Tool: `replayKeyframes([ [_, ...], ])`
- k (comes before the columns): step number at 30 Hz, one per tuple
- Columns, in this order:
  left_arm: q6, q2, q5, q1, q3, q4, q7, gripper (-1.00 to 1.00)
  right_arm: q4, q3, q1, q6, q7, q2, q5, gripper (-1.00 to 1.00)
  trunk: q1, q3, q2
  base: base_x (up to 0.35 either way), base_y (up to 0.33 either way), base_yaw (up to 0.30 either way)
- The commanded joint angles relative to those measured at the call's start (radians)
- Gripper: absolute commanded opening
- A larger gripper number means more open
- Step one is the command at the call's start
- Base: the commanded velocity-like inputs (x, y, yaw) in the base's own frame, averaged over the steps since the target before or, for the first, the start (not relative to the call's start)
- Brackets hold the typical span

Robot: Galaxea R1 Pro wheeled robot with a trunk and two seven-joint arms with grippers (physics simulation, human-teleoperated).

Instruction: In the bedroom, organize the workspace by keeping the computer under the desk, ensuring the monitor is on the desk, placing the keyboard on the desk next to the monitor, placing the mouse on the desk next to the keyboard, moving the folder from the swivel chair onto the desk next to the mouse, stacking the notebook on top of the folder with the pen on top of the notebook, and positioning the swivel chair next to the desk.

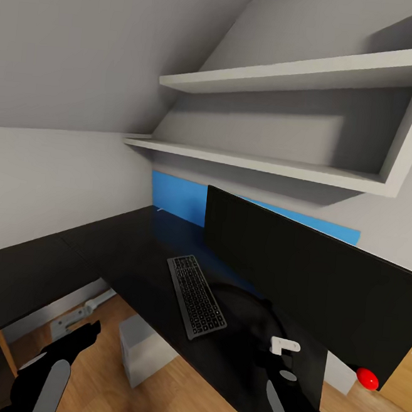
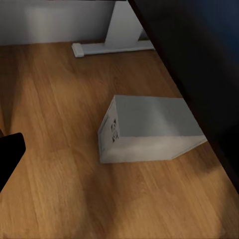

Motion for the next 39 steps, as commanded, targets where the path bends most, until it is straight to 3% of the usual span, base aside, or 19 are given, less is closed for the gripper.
replayKeyframes([
  [1, 0.003, -0.001, 0.01, -0.001, 0.001, -0.001, 0.007, 1.0, -0.002, 0.004, -0.001, 0.004, -0.008, -0.001, -0.01, 1.0, 0.0, -0.001, -0.001, 0.0, 0.0, 0.0],
  [5, 0.003, -0.001, 0.01, -0.001, -0.001, -0.001, 0.007, 1.0, -0.002, 0.004, -0.001, 0.004, -0.009, -0.001, -0.01, 1.0, 0.0, -0.001, -0.001, 0.0, 0.0, 0.0],
  [19, 0.003, -0.001, 0.01, -0.001, -0.002, -0.002, 0.007, 1.0, -0.002, 0.004, 0.0, 0.004, -0.009, 0.0, -0.01, 1.0, 0.054, -0.045, -0.099, 0.0, 0.0, 0.0],
  [25, 0.003, -0.001, 0.01, -0.001, -0.002, -0.001, 0.007, 1.0, -0.002, 0.004, 0.0, 0.004, -0.009, 0.001, -0.01, 1.0, 0.054, -0.045, -0.099, 0.0, 0.0, 0.0],
  [30, 0.003, -0.001, 0.01, -0.001, -0.002, -0.002, 0.006, 1.0, -0.002, 0.004, 0.0, 0.004, -0.009, 0.001, -0.01, 1.0, 0.073, -0.061, -0.134, 0.0, 0.0, 0.0],
  [39, 0.003, -0.001, 0.01, -0.001, -0.003, -0.001, 0.006, 1.0, -0.002, 0.004, 0.0, 0.004, -0.009, 0.001, -0.01, 1.0, 0.073, -0.061, -0.134, 0.0, 0.0, 0.0],
])
